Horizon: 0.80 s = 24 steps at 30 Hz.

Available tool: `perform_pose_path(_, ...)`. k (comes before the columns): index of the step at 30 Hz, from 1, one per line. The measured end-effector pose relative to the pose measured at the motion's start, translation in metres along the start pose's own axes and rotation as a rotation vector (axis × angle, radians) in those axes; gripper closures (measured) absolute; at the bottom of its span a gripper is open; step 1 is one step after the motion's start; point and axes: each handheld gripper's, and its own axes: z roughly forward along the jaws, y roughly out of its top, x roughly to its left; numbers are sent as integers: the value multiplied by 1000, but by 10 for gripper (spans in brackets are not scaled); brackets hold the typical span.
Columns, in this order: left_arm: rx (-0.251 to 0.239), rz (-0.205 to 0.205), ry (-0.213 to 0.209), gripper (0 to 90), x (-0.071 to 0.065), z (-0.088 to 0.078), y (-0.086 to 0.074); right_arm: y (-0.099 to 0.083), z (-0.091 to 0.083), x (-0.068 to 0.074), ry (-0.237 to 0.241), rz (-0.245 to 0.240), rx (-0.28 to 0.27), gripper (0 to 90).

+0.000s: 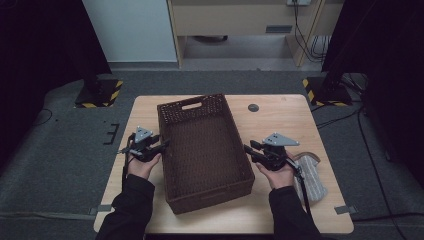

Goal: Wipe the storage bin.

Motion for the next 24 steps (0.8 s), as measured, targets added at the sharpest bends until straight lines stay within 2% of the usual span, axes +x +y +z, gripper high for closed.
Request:
perform_pose_path(5,-21,-16,-38,447,-6,-11,1,2,1,3,12,-5,-18,638)
perform_pose_path(9,-9,22,-39,428,-18,-18,-4,4,10,7,14,-21,8,632)
perform_pose_path(11,20,60,-11,425,-21,-17,-7,4,14,9,11,-24,23,646)
perform_pose_path(14,23,47,-14,446,-18,-14,-9,1,17,11,14,-36,59,708)
perform_pose_path(17,13,35,-39,469,-13,-11,-10,-1,14,13,19,-36,42,732)
perform_pose_path(24,-7,54,-46,527,-11,0,-10,-7,0,22,36,-43,45,714)
